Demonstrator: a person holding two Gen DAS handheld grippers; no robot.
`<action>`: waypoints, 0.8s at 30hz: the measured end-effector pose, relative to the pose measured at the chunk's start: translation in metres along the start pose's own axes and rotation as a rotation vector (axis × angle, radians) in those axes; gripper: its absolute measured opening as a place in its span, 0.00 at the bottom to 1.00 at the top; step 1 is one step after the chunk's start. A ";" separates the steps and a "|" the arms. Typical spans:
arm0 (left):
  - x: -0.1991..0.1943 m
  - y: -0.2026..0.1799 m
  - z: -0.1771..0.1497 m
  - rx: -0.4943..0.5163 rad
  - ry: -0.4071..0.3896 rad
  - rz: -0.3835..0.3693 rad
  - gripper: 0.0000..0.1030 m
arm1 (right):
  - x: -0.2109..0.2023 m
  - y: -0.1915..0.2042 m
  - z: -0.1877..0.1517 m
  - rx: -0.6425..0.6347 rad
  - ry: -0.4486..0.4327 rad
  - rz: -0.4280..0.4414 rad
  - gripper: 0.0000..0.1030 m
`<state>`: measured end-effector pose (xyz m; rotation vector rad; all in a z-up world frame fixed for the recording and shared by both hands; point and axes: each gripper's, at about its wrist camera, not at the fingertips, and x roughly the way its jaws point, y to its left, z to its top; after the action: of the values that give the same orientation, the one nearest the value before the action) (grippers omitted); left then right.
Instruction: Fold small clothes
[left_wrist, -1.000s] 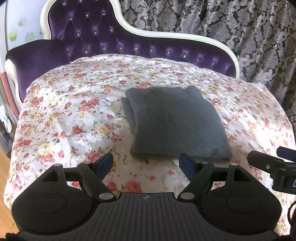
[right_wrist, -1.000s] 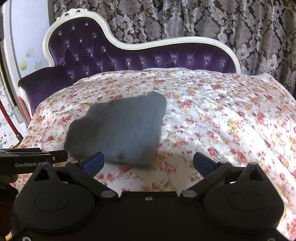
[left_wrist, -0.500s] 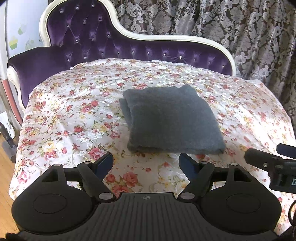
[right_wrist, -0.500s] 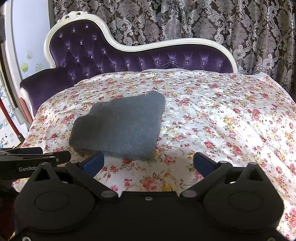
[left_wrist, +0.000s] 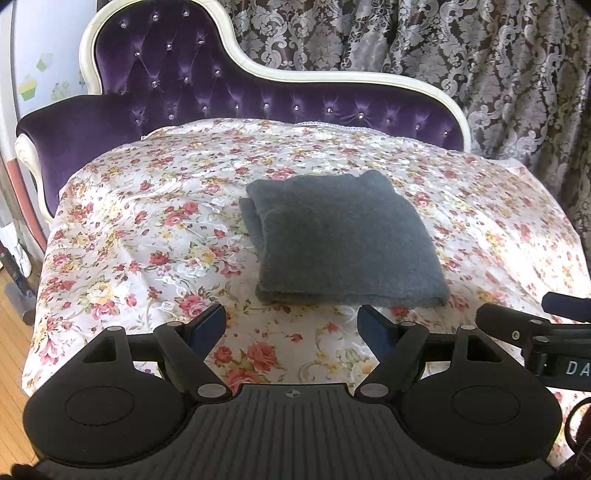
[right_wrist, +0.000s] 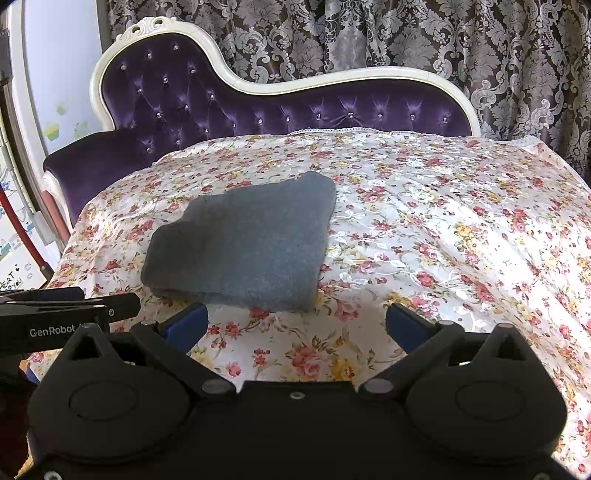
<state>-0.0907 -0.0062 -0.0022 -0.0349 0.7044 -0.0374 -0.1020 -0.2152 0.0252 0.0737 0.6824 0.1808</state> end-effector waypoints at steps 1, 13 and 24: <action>0.000 0.000 0.000 0.001 0.000 0.000 0.75 | 0.000 0.000 0.000 0.000 0.001 0.001 0.99; 0.000 0.000 -0.002 0.003 0.014 0.006 0.75 | 0.002 0.000 0.000 0.000 0.011 0.009 0.99; 0.003 0.000 -0.002 0.010 0.028 0.002 0.75 | 0.005 0.003 0.000 -0.007 0.019 0.014 0.99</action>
<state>-0.0895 -0.0063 -0.0057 -0.0241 0.7323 -0.0400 -0.0982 -0.2114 0.0223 0.0705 0.7001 0.1978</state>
